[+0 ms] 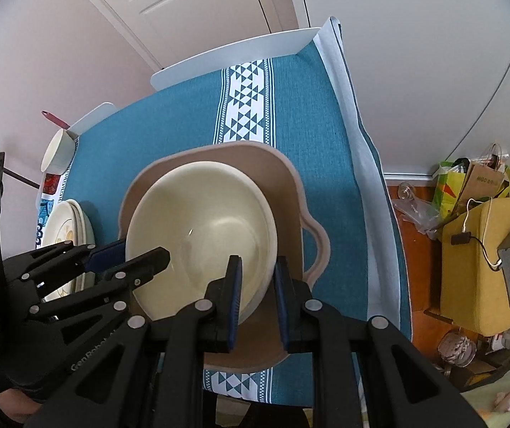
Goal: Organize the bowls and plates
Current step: 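Carry the cream bowl with both tools and lower it into the beige basin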
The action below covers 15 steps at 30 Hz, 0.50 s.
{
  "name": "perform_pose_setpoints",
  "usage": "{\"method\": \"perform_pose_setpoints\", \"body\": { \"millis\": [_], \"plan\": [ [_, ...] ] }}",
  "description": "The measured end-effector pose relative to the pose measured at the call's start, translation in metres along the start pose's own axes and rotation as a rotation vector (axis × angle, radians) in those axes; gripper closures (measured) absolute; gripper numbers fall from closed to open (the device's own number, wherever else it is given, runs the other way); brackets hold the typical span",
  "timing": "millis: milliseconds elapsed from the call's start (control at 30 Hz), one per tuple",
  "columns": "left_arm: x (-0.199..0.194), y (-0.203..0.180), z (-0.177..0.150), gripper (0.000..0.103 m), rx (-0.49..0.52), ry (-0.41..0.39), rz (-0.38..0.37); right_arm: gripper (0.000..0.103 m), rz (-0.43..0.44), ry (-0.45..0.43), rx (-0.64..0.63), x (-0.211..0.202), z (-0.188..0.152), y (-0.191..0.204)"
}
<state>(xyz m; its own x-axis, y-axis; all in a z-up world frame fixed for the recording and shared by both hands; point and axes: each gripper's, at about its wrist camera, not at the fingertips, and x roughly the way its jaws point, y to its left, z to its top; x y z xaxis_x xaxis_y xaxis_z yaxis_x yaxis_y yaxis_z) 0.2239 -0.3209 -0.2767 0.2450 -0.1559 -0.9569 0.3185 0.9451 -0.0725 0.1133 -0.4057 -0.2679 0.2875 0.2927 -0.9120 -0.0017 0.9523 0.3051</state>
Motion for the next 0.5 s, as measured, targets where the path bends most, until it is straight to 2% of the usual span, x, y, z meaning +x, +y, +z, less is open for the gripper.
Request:
{"method": "perform_pose_setpoints", "body": {
  "millis": [333, 500],
  "plan": [
    [-0.015, 0.003, -0.003, 0.083, -0.001, -0.028, -0.011, 0.087, -0.018, -0.022, -0.007, -0.009, 0.0, 0.003],
    [-0.048, 0.01, 0.0, 0.083, -0.005, -0.105, -0.012, 0.087, -0.046, -0.084, -0.02, -0.038, 0.0, 0.009]
  ]
}}
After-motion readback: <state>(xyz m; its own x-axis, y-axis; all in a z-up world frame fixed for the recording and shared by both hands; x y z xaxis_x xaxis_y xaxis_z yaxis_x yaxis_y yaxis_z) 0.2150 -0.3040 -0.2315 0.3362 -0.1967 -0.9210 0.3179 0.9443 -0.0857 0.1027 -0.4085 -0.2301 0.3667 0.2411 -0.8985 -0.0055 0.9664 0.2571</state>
